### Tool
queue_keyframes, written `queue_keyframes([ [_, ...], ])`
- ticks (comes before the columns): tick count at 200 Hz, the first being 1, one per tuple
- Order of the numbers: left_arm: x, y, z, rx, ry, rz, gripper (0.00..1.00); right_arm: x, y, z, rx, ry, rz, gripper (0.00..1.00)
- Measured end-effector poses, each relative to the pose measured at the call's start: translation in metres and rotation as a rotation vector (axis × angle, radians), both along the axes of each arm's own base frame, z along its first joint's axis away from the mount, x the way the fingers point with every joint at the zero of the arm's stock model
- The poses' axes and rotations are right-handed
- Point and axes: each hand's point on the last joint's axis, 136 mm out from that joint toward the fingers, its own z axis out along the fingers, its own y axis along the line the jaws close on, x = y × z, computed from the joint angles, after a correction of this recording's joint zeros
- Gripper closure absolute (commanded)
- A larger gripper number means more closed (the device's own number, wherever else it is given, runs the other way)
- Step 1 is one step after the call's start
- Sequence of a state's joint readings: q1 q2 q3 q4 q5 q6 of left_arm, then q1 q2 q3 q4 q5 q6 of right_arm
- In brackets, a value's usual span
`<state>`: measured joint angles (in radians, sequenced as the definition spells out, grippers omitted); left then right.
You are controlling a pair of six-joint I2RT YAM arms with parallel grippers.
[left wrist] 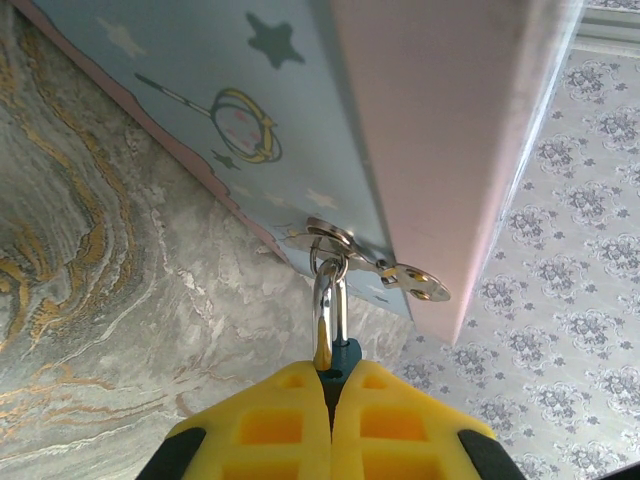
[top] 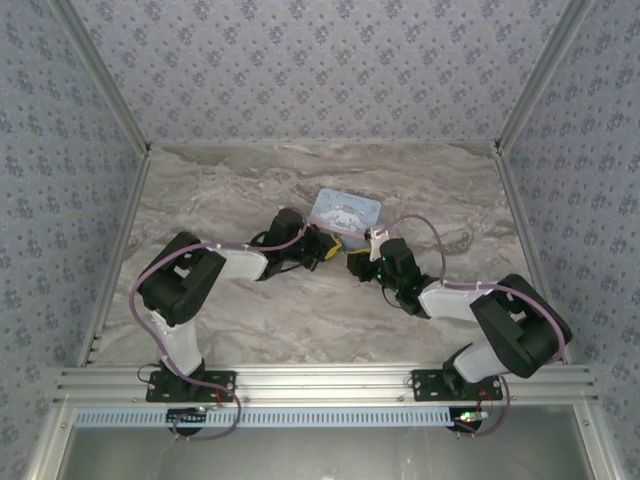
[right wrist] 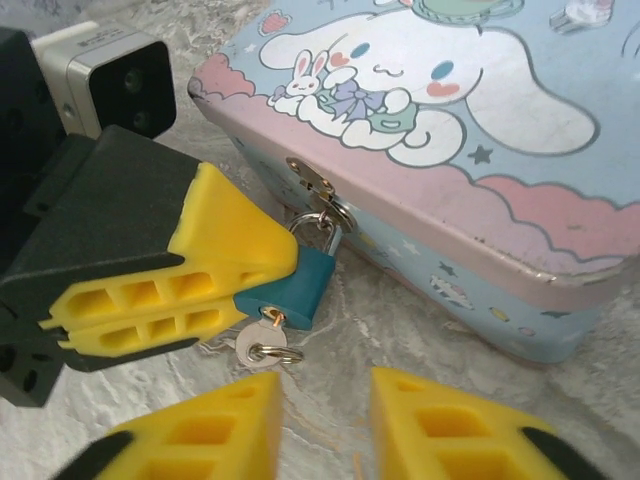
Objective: Unlock a padlock with a key
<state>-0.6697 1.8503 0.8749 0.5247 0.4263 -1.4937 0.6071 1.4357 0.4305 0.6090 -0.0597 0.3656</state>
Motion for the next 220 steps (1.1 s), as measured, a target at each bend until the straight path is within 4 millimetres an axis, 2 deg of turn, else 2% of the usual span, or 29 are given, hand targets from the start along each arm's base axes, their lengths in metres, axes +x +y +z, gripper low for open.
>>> queue_keyframes([
  [34,0.0,0.0,-0.001,0.002,0.003,-0.001,1.0,-0.003,-0.003,0.006,-0.077,-0.061,0.029,0.55],
  [85,0.0,0.0,-0.002,0.003,0.004,-0.001,1.0,-0.019,0.007,-0.004,-0.322,-0.179,0.152,0.45],
  [144,-0.001,0.0,-0.002,0.002,0.005,-0.003,1.0,-0.008,0.008,0.0,-0.472,-0.275,0.19,0.41],
  [172,-0.001,0.0,-0.002,0.002,0.005,-0.003,1.0,-0.002,0.017,0.001,-0.51,-0.299,0.211,0.43],
  [220,-0.001,0.0,-0.002,0.002,0.005,-0.003,1.0,0.008,0.024,-0.006,-0.562,-0.303,0.224,0.58],
])
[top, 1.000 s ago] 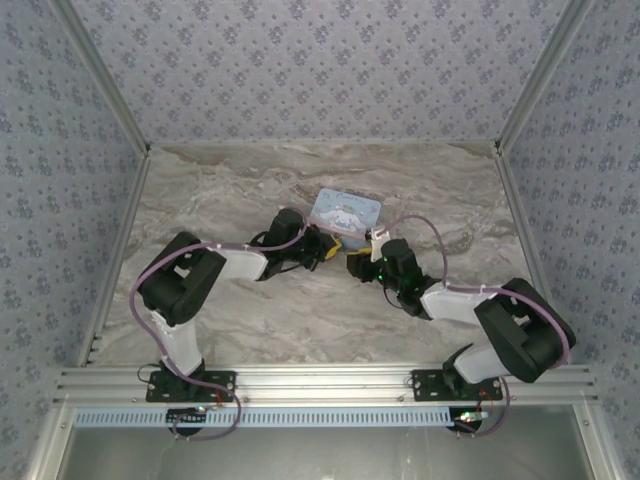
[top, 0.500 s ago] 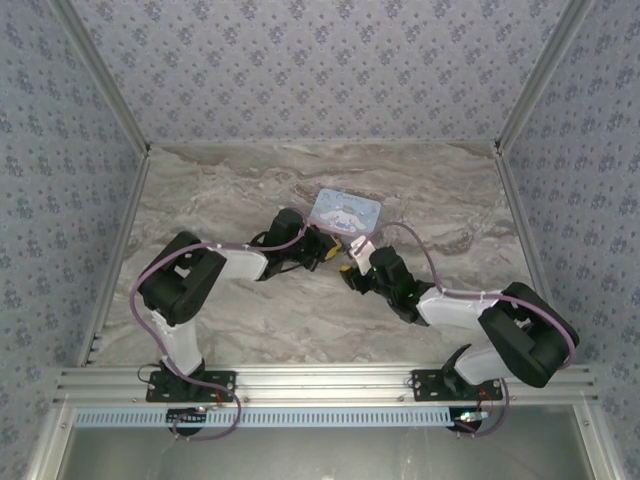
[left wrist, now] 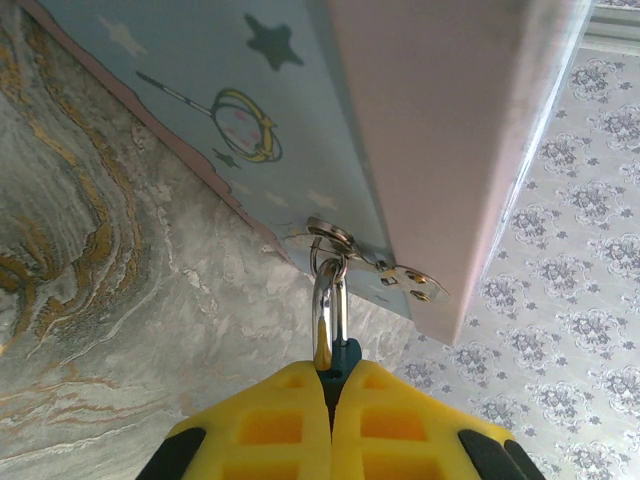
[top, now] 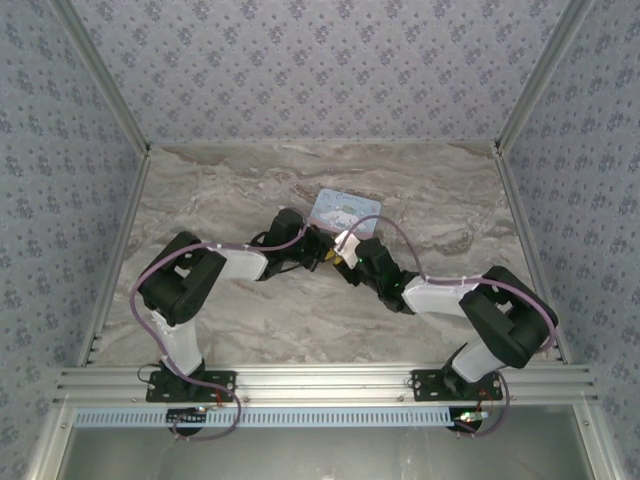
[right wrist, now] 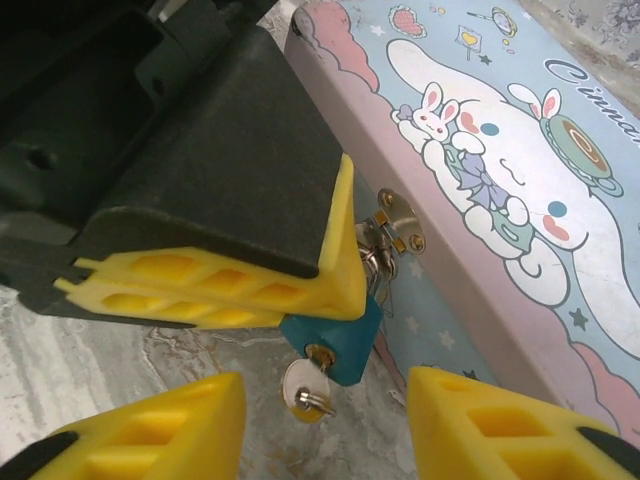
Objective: Unlock a padlock with a key
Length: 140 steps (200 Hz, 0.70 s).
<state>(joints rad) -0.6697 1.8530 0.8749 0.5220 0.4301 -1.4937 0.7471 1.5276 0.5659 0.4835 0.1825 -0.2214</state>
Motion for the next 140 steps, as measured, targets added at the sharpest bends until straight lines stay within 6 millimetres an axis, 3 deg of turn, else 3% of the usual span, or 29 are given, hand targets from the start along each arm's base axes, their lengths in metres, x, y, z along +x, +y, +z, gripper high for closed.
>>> queue_keyframes([
  [83,0.0031,0.0022,0.0004,-0.001,-0.002,0.011,1.0,0.0017,0.0007,-0.0077,-0.029,0.008,-0.004,1.0],
  [140,0.0031,0.0023,0.0005,-0.001,-0.001,0.011,1.0,0.0007,0.0016,-0.0081,-0.027,0.011,-0.003,1.0],
])
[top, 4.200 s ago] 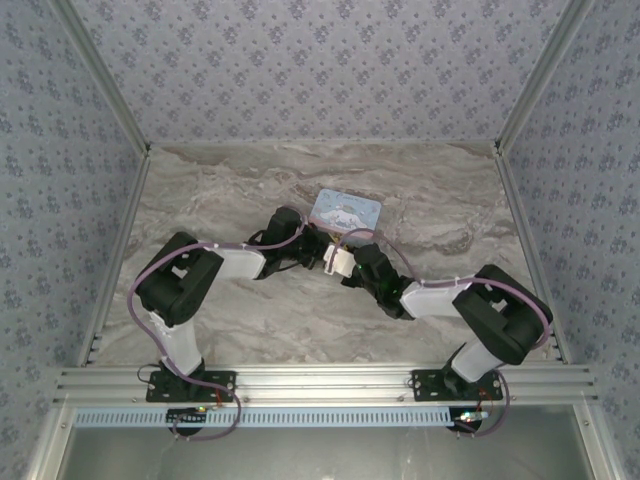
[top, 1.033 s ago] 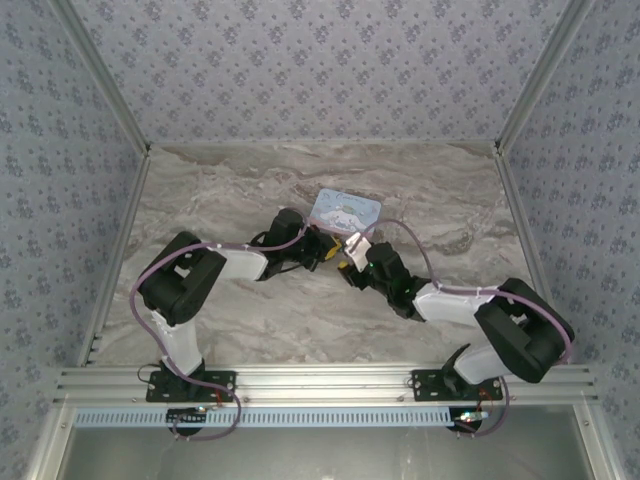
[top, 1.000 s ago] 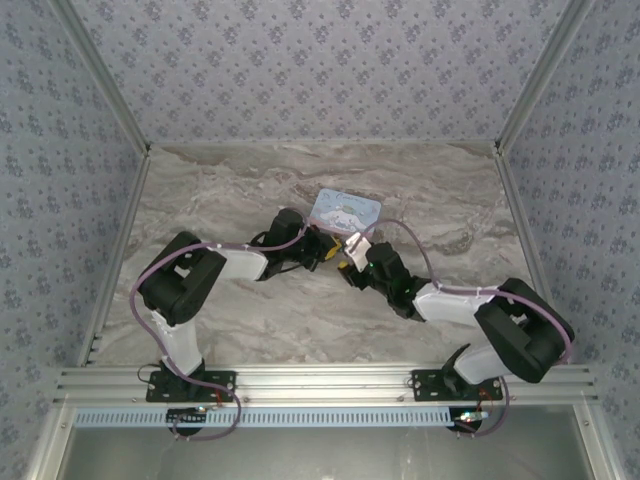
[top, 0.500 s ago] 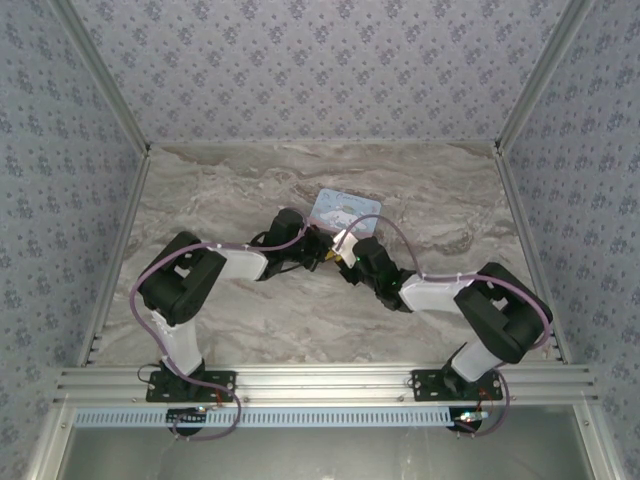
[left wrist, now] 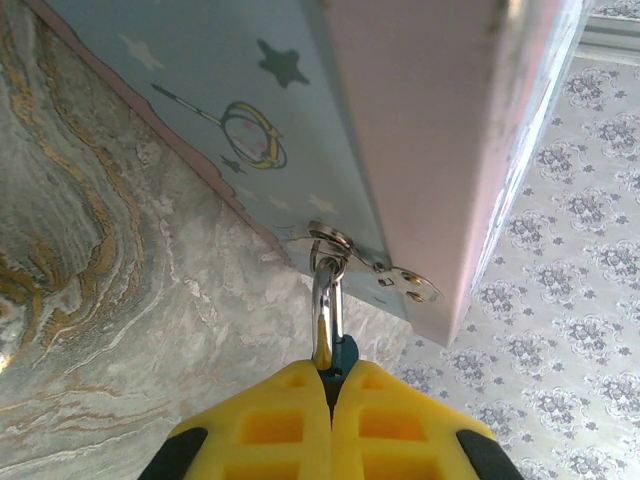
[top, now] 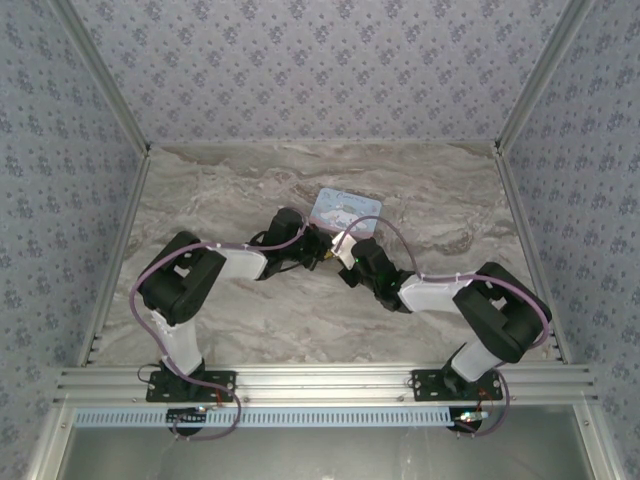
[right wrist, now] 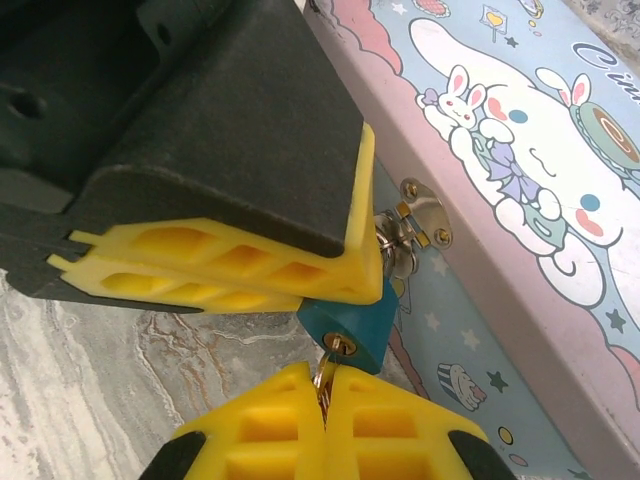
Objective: Unlock a padlock with a key
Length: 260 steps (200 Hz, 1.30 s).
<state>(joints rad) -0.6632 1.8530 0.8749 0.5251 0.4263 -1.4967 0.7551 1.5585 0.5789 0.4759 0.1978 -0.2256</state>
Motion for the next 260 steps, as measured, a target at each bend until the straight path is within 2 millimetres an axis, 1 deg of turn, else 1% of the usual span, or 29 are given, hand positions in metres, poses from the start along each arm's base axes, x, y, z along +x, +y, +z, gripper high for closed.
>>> queue_keyframes([
  [28,0.0,0.0,0.0,0.001,0.0,0.0,0.97,0.0,0.0,0.0,0.004,0.003,0.0,1.0],
  [39,0.0,0.0,0.0,0.002,-0.002,-0.001,0.93,0.0,0.0,0.0,0.007,0.004,-0.002,1.0],
  [52,0.0,0.0,0.0,0.004,-0.003,-0.002,0.82,0.0,0.001,0.0,0.013,0.008,0.0,1.0],
  [73,0.0,0.002,0.001,0.011,-0.014,-0.008,0.79,-0.002,0.0,-0.002,0.03,0.025,0.0,1.0],
  [83,0.0,0.003,0.004,0.015,-0.024,-0.009,0.75,-0.002,-0.003,-0.004,0.04,0.037,-0.012,1.0],
  [100,0.002,0.008,0.014,0.015,-0.041,-0.005,0.66,-0.002,-0.008,-0.006,0.07,0.062,-0.031,1.0],
  [115,0.007,0.016,0.026,0.011,-0.069,0.009,0.61,-0.002,-0.01,-0.004,0.11,0.083,-0.048,1.0],
  [142,0.013,0.033,0.045,0.01,-0.11,0.04,0.56,-0.006,-0.013,-0.004,0.21,0.138,-0.081,1.0],
  [183,0.019,0.052,0.063,0.026,-0.147,0.071,0.53,-0.011,-0.02,-0.005,0.426,0.251,-0.159,1.0],
  [225,0.021,0.065,0.079,0.057,-0.198,0.089,0.46,-0.014,-0.031,-0.004,0.66,0.372,-0.269,1.0],
  [260,0.028,0.074,0.092,0.077,-0.252,0.13,0.42,-0.014,-0.035,-0.002,0.828,0.485,-0.348,1.0],
])
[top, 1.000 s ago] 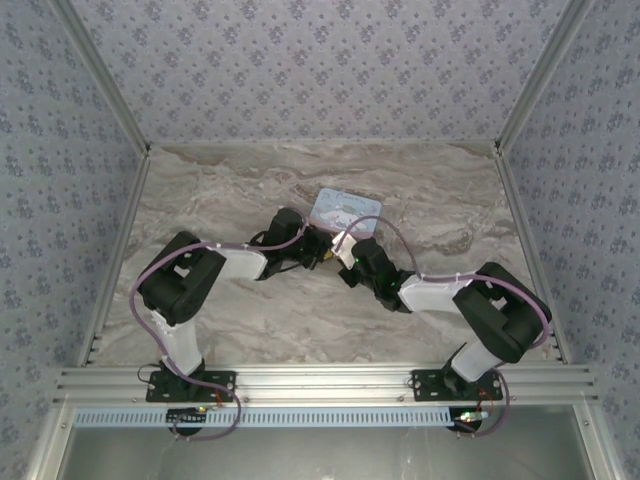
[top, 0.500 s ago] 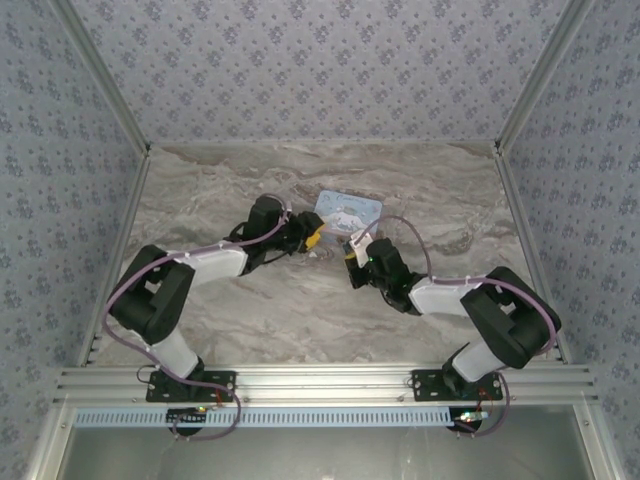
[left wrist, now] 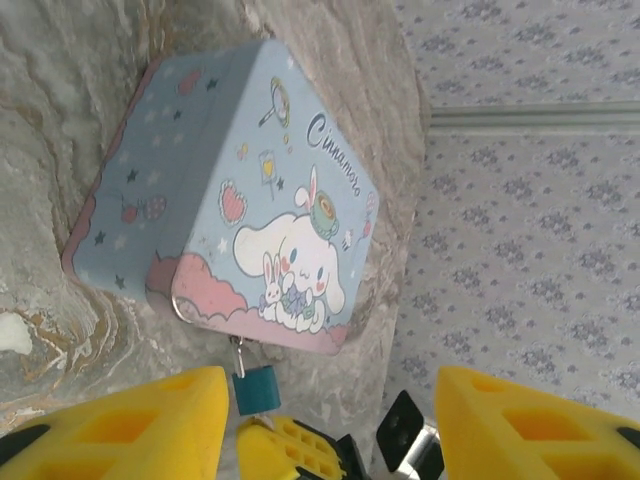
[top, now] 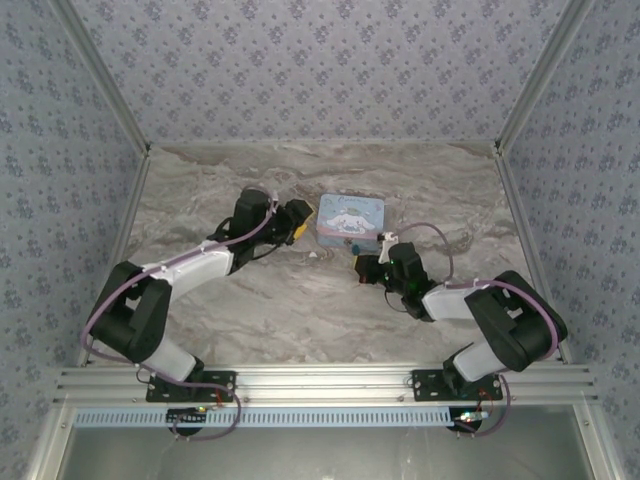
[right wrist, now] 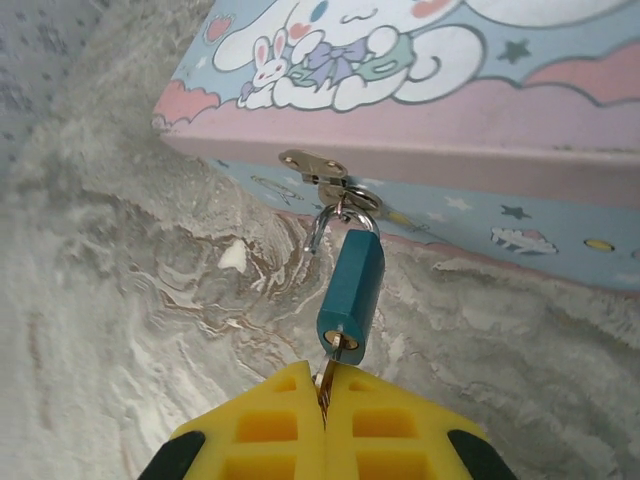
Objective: Unlock a padlock with a key
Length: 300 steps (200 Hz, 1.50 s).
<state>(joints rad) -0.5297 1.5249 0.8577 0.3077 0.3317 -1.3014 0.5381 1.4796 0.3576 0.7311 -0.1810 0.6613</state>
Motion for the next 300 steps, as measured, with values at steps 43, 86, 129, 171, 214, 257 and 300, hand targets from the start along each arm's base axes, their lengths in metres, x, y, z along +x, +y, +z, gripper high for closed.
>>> queue_keyframes([
  [43,0.011,0.013,0.03,0.012,-0.088,0.063,0.38,0.001,-0.008,0.0,0.174,0.14,-0.089,1.0],
  [86,0.017,0.02,0.037,0.017,-0.107,0.091,0.38,-0.001,-0.006,0.001,0.289,0.257,-0.124,0.95],
  [129,0.019,0.025,0.034,0.028,-0.095,0.101,0.38,-0.008,-0.009,-0.011,0.319,0.368,-0.166,0.73],
  [171,0.02,0.029,0.032,0.076,-0.095,0.088,0.37,-0.016,-0.013,-0.027,0.284,0.443,-0.189,0.56],
  [214,0.022,0.028,0.047,0.173,-0.147,0.031,0.35,-0.017,-0.026,-0.018,0.206,0.384,-0.178,0.27],
  [257,0.031,0.026,0.041,0.221,-0.166,-0.049,0.34,-0.003,-0.021,0.011,0.194,0.23,-0.084,0.04],
  [300,0.034,0.017,-0.004,0.255,-0.089,-0.148,0.33,0.012,-0.012,0.019,0.216,0.156,-0.034,0.0],
])
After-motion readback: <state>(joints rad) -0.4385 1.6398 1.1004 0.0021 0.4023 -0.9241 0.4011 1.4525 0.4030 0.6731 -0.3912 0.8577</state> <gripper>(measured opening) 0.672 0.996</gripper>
